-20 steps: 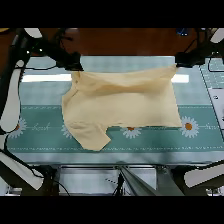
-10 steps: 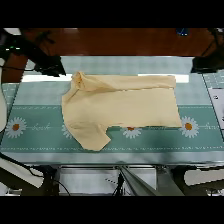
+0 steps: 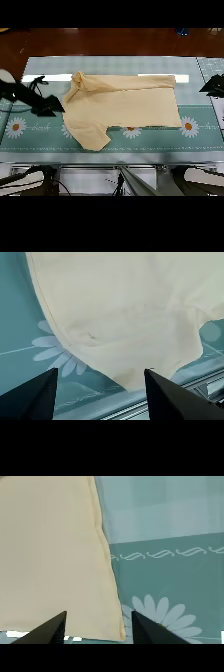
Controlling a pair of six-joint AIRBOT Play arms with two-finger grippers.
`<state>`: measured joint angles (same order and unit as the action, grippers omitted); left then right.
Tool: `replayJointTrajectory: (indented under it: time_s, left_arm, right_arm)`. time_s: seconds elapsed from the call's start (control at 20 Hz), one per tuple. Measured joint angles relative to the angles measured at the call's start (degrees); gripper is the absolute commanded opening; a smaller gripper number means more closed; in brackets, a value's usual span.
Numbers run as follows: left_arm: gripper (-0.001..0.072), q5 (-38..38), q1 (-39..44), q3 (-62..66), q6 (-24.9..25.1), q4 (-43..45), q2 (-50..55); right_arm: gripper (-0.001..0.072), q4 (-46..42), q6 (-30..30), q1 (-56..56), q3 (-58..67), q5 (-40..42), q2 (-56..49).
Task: Fold the shirts.
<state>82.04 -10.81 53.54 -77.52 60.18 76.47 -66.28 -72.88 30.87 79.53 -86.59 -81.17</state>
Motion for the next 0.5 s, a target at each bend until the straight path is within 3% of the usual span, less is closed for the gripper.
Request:
replayJointTrajectory:
  time_s: [0.2, 0.5]
  left_arm:
    - [0.0615, -6.4, -0.7, -10.3, 3.0, -4.0, -2.5]
    - [0.0613, -13.4, -0.9, -13.7, 4.7, -6.3, -2.0]
  right_arm:
    - [0.0497, 3.7, 1.6, 1.6, -4.3, 1.8, 1.3]
    - [0.0496, 5.9, 2.6, 2.1, -5.7, 2.6, 1.7]
